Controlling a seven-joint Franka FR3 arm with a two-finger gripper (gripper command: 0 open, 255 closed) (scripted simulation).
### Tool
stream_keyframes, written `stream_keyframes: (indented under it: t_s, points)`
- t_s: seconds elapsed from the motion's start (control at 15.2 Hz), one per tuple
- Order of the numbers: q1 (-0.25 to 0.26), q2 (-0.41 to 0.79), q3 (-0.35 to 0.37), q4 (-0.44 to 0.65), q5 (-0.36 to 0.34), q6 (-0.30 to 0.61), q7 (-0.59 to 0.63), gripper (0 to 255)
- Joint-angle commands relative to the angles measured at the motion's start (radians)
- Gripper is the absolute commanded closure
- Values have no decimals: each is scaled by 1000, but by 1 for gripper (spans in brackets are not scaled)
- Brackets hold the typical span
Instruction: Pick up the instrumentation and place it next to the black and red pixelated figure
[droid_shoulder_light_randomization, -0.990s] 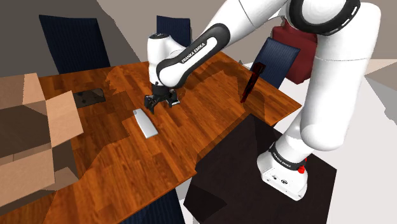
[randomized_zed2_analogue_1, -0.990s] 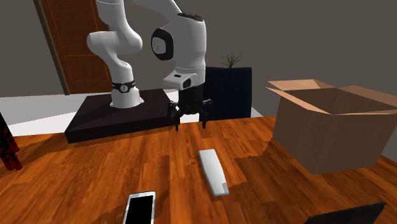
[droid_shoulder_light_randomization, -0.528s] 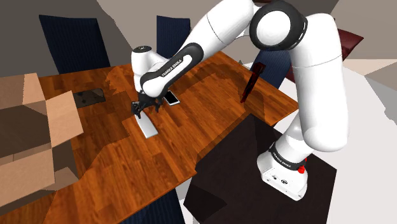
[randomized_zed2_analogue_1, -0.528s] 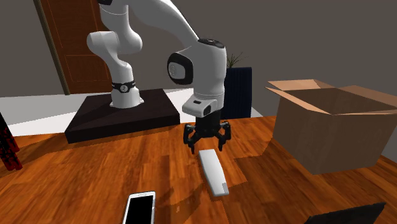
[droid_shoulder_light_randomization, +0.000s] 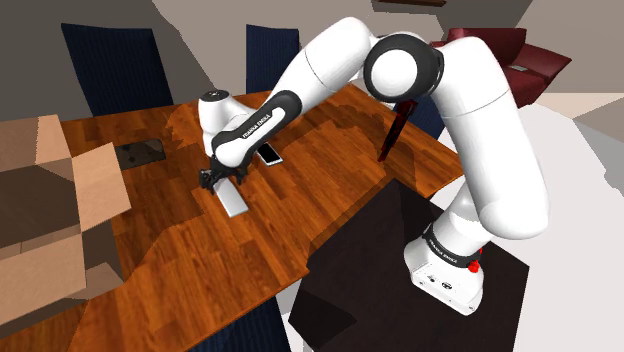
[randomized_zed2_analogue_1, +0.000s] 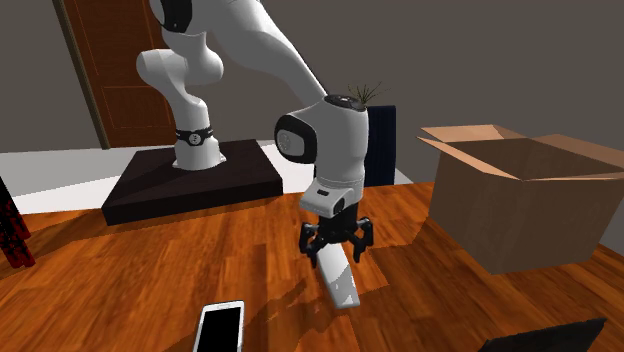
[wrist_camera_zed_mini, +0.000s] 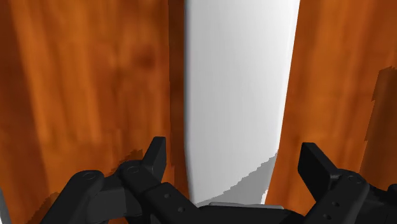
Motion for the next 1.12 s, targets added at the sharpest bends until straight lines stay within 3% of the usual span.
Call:
stream_keyframes:
  t_s: [0.0,0.59,0.66,1.06]
  points:
    - [3,21,-4,7,-4,16,2,0]
    - [4,28,-5,9,-4,19,3,0]
    - [4,28,-5,9,-4,19,3,255]
    - [4,27,-5,9,-4,19,3,255]
